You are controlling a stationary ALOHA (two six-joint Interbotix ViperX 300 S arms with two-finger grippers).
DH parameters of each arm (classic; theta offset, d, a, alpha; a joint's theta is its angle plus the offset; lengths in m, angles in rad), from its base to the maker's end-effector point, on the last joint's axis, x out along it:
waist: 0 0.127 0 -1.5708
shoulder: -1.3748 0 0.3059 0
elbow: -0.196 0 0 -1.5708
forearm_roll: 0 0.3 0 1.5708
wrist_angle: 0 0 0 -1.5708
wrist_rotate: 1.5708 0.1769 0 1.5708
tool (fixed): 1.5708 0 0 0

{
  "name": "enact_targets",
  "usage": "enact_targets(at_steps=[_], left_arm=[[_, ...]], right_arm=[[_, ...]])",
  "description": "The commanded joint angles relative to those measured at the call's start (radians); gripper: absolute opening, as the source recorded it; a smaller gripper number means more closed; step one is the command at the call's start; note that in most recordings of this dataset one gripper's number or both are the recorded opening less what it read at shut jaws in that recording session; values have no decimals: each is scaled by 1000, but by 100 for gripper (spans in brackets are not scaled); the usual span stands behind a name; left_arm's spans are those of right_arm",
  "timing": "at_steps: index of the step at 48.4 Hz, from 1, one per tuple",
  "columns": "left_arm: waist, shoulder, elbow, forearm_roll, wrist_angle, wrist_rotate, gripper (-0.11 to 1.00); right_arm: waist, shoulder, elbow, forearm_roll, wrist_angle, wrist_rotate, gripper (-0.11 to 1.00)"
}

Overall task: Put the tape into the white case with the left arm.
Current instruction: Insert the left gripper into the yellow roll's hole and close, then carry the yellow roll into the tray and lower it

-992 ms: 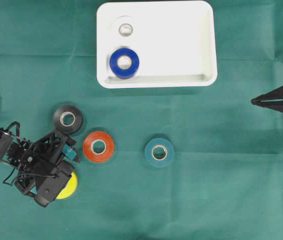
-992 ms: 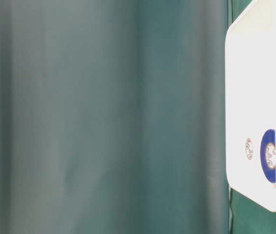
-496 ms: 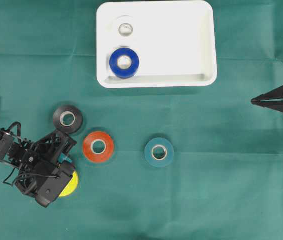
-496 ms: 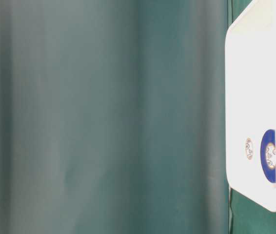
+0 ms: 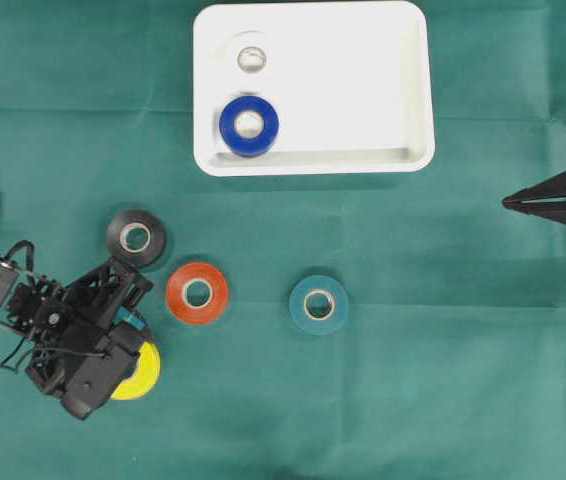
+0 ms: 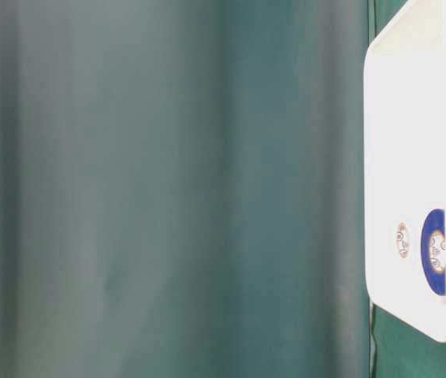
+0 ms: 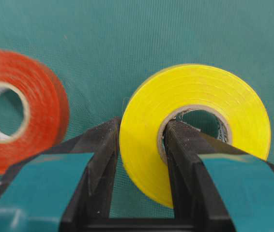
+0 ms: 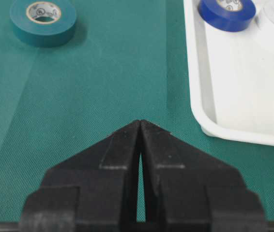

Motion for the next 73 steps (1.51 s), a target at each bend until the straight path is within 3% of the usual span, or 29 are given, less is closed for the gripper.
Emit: enact_targets(at_steps=[1, 10, 21, 37, 46, 66, 73], left_arm=[[-5, -49, -43, 0, 44, -3, 26], [0, -97, -67, 0, 141, -2, 26], [43, -124, -64, 0, 143, 2, 26], [238, -107, -100, 5, 123, 18, 26], [342, -74, -140, 5, 95, 91, 26], [479, 44, -261, 3, 83, 348, 26], [531, 84, -307, 3, 57, 362, 26]], right_arm=[[-2, 11, -11, -2, -9, 2, -9], [0, 11, -11, 0, -9, 2, -9], [0, 12, -11, 0, -11, 2, -9], [0, 12, -11, 0, -11, 2, -9], [0, 12, -12, 0, -11, 2, -9], [0, 12, -11, -2, -11, 2, -9], [0, 12, -11, 0, -12, 2, -9]])
